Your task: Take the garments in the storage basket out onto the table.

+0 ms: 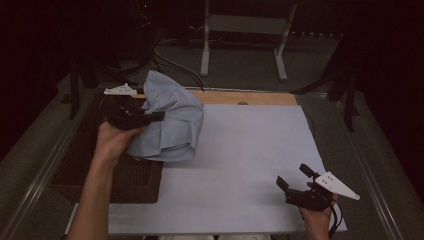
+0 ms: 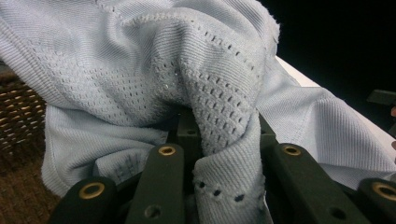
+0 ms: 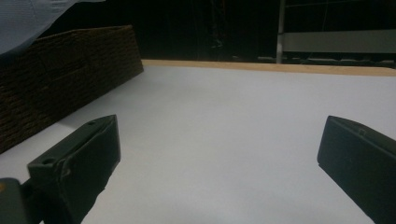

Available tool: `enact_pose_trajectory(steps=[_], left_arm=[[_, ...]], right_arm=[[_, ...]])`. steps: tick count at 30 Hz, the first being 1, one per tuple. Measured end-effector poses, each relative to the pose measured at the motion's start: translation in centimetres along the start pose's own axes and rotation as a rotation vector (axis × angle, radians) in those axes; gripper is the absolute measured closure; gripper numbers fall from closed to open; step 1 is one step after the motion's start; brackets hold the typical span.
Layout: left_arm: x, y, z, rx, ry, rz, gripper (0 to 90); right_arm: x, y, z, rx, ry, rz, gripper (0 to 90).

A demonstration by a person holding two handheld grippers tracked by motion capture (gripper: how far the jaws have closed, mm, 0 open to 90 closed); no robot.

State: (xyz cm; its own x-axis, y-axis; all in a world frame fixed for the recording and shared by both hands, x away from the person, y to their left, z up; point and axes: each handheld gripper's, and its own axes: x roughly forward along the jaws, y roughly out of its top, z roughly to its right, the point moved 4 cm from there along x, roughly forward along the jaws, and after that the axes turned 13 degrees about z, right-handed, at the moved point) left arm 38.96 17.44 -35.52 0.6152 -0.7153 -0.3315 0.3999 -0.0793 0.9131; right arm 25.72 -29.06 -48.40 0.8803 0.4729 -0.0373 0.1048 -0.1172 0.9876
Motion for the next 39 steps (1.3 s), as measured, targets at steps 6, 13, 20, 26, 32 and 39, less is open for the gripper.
enact_pose_trajectory(steps=[6,13,20,26,32,39], left_arm=[[0.8,0.1,0.6,0.004,-0.015,-0.004,75.7],[1.6,0.1,1.1,0.011,-0.024,-0.013,75.7],[2.4,0.2,1.8,0.020,-0.036,-0.020,75.7],[3.1,0.3,2.4,0.025,-0.053,-0.021,75.7],[4.0,0.3,3.2,0.025,-0.076,-0.023,75.7],[5.0,0.3,4.0,0.025,-0.099,-0.024,75.8]], right_arm=[[0.0,0.0,0.0,0.001,0.001,0.000,0.0],[0.0,0.0,0.0,0.001,0.001,0.001,0.0],[0.0,0.0,0.0,0.001,0.002,0.001,0.0],[0.1,0.0,0.0,0.004,0.001,0.001,0.0],[0.1,0.0,0.0,0.003,0.002,0.001,0.0],[0.0,0.0,0.1,0.006,0.000,0.003,0.0]])
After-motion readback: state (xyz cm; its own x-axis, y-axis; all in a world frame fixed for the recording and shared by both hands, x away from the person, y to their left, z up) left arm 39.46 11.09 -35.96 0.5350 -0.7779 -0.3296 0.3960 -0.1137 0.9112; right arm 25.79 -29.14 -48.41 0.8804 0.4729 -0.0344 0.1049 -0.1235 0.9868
